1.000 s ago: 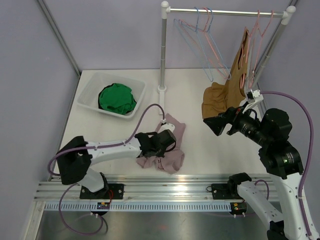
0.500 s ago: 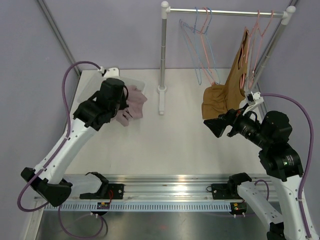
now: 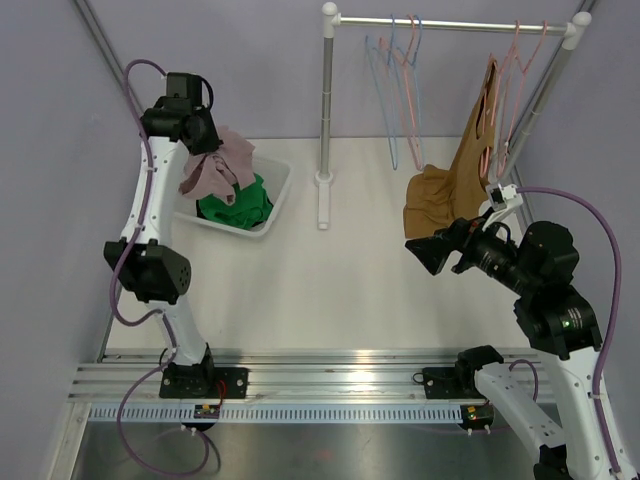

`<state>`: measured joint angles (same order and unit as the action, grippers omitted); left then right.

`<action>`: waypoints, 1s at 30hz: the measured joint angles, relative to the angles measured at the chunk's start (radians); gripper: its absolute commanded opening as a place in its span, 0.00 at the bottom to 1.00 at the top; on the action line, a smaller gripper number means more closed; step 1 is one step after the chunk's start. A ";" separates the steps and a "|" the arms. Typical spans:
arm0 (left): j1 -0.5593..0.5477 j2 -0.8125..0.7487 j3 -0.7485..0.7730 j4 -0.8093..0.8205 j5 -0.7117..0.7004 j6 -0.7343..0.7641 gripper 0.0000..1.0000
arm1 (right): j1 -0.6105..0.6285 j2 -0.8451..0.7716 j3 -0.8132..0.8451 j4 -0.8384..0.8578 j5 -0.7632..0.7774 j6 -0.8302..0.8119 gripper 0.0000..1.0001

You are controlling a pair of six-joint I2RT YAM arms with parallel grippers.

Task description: Remove the tank top from the hanger

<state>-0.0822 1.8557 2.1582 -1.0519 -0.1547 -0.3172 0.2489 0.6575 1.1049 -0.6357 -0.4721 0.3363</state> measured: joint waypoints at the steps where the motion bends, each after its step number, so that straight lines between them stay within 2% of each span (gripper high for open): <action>1: 0.010 0.043 0.027 -0.010 0.011 0.000 0.09 | 0.000 0.000 0.000 0.004 0.000 0.000 1.00; 3: 0.032 0.142 0.076 -0.029 0.029 -0.003 0.09 | 0.000 0.003 0.000 0.016 0.001 0.000 0.99; 7: 0.064 0.299 0.098 -0.043 0.023 -0.021 0.00 | 0.000 0.012 -0.001 0.031 0.017 0.010 1.00; 13: 0.093 0.492 0.073 -0.040 0.016 -0.054 0.01 | 0.000 0.017 -0.023 0.054 0.088 0.055 1.00; 17: 0.109 0.531 0.072 -0.040 0.020 -0.068 0.14 | 0.000 0.031 -0.023 0.063 0.144 0.082 0.99; 18: 0.112 0.527 0.073 -0.040 0.021 -0.071 0.24 | 0.000 0.030 -0.023 0.063 0.158 0.087 0.99; 20: 0.115 0.512 0.074 -0.044 0.023 -0.074 0.37 | 0.000 0.025 -0.021 0.063 0.192 0.095 0.99; 21: 0.116 0.504 0.074 -0.048 0.022 -0.073 0.48 | 0.000 0.023 -0.017 0.062 0.209 0.097 1.00; 23: 0.117 0.473 0.073 -0.053 0.023 -0.070 0.63 | 0.000 0.024 0.002 0.060 0.241 0.098 0.99; 24: 0.119 0.450 0.073 -0.056 0.027 -0.068 0.76 | 0.000 0.027 0.021 0.054 0.254 0.095 1.00; 27: 0.124 0.349 0.073 -0.056 0.047 -0.068 0.87 | 0.000 0.076 0.125 0.007 0.320 0.078 0.99; 29: 0.130 0.260 0.074 -0.055 0.066 -0.064 0.88 | 0.000 0.129 0.208 -0.027 0.388 0.061 0.99; 30: 0.134 0.212 0.074 -0.053 0.077 -0.064 0.93 | 0.000 0.155 0.246 -0.047 0.426 0.050 1.00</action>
<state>0.0517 2.0674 2.2322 -1.1053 -0.0772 -0.3809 0.2489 0.8124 1.3514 -0.6823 -0.0463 0.3862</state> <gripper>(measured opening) 0.877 0.993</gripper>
